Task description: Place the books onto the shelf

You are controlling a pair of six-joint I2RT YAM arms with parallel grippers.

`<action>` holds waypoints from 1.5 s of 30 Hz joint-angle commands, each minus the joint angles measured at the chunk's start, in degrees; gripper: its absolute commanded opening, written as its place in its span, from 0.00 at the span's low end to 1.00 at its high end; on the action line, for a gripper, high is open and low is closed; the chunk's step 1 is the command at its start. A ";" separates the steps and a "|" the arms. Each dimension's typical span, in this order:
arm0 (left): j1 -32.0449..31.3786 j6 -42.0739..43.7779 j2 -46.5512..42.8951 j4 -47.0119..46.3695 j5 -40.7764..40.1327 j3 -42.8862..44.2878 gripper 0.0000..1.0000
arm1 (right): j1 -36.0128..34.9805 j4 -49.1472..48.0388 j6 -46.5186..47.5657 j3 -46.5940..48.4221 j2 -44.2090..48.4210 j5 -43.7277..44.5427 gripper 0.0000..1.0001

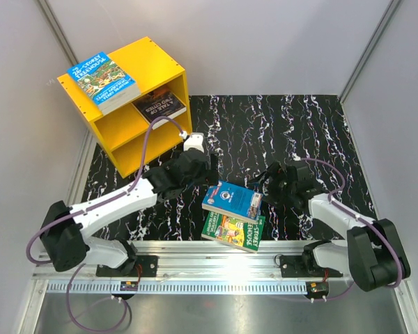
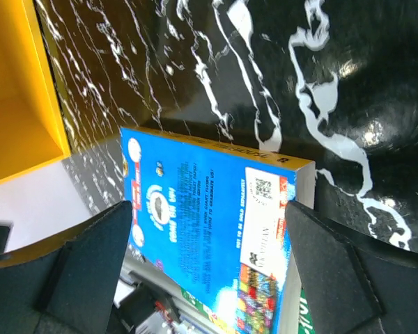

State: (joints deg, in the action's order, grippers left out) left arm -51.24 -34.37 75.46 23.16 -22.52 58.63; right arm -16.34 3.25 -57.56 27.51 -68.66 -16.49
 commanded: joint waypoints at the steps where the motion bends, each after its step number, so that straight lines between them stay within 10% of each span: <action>1: 2.20 -0.61 2.14 -8.82 4.85 -1.50 0.99 | 0.34 -6.76 -1.77 -2.72 -0.51 -4.08 0.98; 14: 3.08 -1.40 11.99 -16.04 9.08 -4.05 0.99 | 0.25 12.14 2.02 -4.21 16.62 1.46 0.99; 40: 3.08 -3.77 16.82 -19.90 13.12 -5.19 0.98 | -2.73 -17.39 -4.75 -12.56 -0.77 -3.81 0.92; 45: 2.99 -4.39 17.26 -20.52 14.00 -5.11 0.97 | -4.49 -21.69 -6.16 -13.62 -2.35 -3.72 0.76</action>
State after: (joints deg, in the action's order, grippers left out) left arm -48.16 -37.87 92.12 6.24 -9.76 53.74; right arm -19.53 -15.25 -62.59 15.27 -69.76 -20.60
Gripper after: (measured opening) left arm 0.975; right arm 0.807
